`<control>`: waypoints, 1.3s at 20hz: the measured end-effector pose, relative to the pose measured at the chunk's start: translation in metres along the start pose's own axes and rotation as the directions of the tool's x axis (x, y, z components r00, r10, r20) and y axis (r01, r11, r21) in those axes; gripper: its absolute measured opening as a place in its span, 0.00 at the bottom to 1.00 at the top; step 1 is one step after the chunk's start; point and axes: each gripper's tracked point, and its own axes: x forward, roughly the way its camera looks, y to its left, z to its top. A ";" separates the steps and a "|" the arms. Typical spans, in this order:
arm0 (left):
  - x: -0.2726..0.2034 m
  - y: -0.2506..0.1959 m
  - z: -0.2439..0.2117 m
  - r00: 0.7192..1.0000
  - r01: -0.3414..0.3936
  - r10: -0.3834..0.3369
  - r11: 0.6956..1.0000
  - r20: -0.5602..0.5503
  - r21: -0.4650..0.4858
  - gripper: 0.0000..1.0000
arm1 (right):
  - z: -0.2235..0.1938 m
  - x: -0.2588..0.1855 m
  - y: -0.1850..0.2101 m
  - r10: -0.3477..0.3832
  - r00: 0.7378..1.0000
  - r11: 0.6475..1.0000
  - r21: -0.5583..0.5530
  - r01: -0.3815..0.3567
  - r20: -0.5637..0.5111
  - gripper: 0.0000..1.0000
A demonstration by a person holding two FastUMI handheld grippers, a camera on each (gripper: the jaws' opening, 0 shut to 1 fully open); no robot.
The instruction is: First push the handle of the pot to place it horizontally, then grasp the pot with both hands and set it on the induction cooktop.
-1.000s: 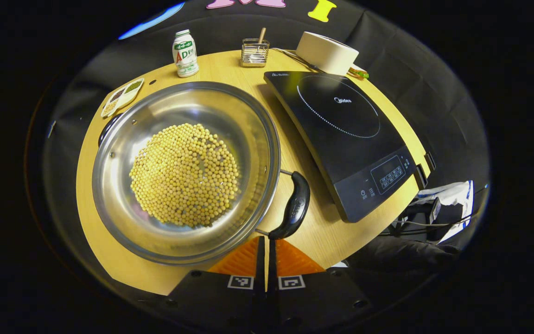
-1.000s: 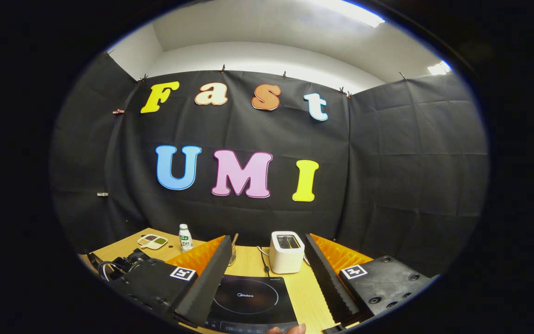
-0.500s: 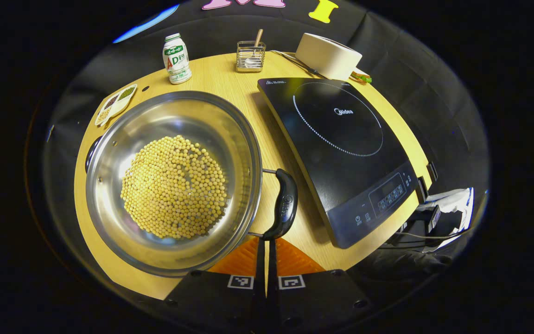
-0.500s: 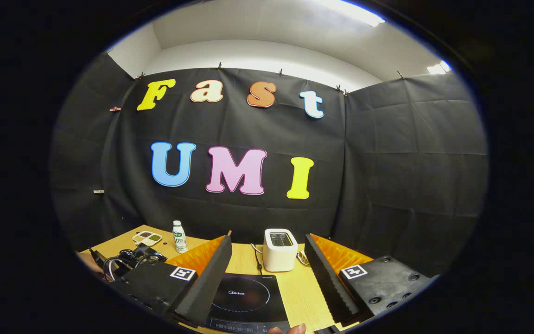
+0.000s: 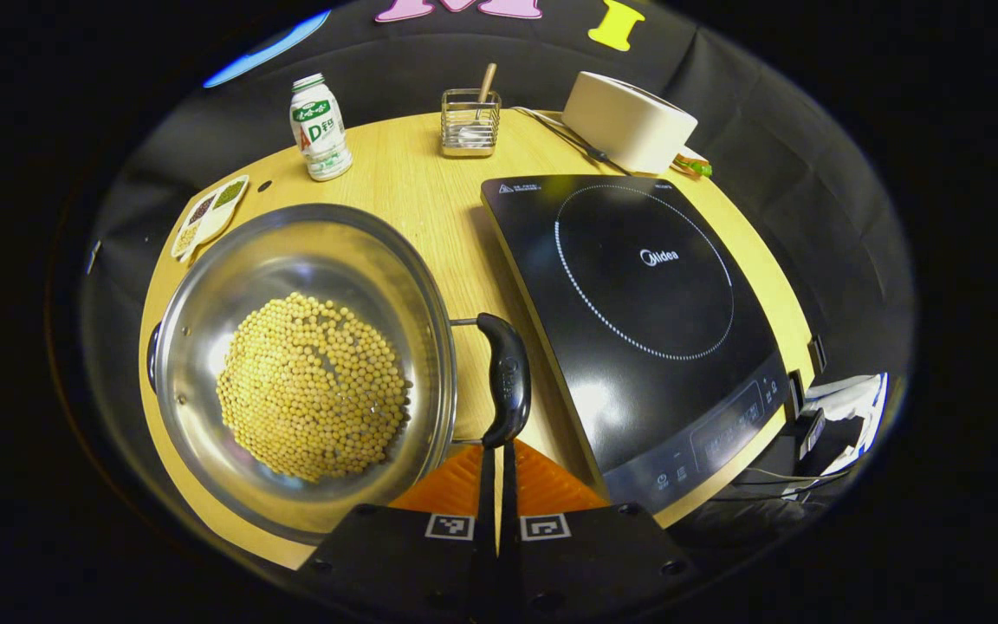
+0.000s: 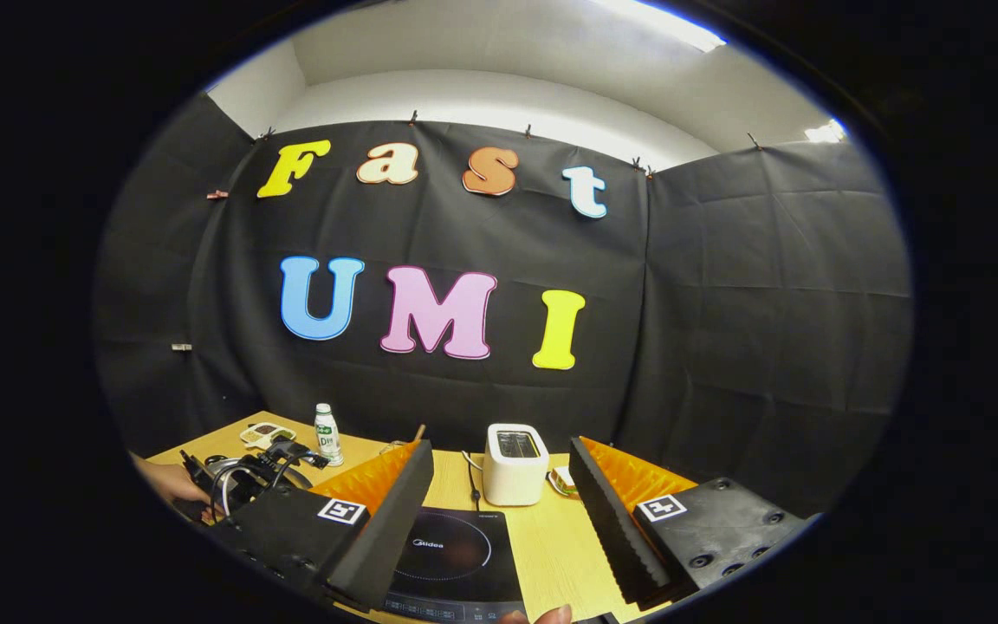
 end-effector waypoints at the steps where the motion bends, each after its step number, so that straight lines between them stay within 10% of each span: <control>1: 0.002 0.001 0.006 1.000 0.000 0.000 1.000 0.003 -0.005 0.05 | -0.001 0.002 -0.001 -0.001 1.000 1.000 -0.002 0.001 -0.002 0.98; 16: -0.034 -0.002 0.036 0.979 0.068 -0.045 0.992 0.198 -0.110 0.05 | -0.011 0.024 0.020 0.008 0.999 1.000 -0.024 -0.009 -0.039 0.96; 21: -0.107 0.012 0.054 0.907 0.179 -0.097 0.970 0.409 -0.167 0.81 | -0.018 0.030 0.059 0.062 0.996 0.998 -0.020 -0.064 -0.065 0.98; 26: -0.158 0.089 0.049 0.858 0.087 0.043 0.970 0.512 -0.227 0.96 | -0.031 0.034 0.113 0.153 0.981 0.988 0.025 -0.152 -0.121 0.98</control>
